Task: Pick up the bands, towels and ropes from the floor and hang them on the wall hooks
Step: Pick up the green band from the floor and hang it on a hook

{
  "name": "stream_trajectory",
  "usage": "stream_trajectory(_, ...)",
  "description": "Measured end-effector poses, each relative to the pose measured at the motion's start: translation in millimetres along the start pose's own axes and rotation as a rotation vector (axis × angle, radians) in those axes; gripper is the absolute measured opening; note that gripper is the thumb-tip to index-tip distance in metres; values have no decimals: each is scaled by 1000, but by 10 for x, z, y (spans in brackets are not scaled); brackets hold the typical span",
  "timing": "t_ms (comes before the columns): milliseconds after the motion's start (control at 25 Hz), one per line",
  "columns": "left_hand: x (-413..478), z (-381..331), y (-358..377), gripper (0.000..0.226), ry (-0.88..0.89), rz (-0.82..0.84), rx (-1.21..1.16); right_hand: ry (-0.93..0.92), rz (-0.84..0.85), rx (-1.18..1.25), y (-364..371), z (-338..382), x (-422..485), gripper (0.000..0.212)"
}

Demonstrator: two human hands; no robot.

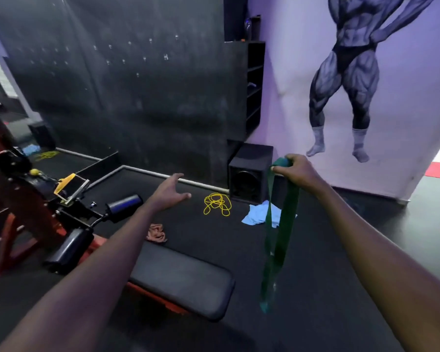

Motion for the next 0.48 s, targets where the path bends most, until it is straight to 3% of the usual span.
stream_trajectory(480, 2641, 247, 149, 75, -107, -158, -34, -134, 140, 58, 607, -449, 3144, 24)
Point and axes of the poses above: each hand's wrist, its own x-axis towards the middle knuckle, its own y-axis out of the palm, z = x × y, the point moved 3 cm from there along x, towards the middle knuckle, and after that the axes turned 4 degrees about -x, right-handed, at the moved point
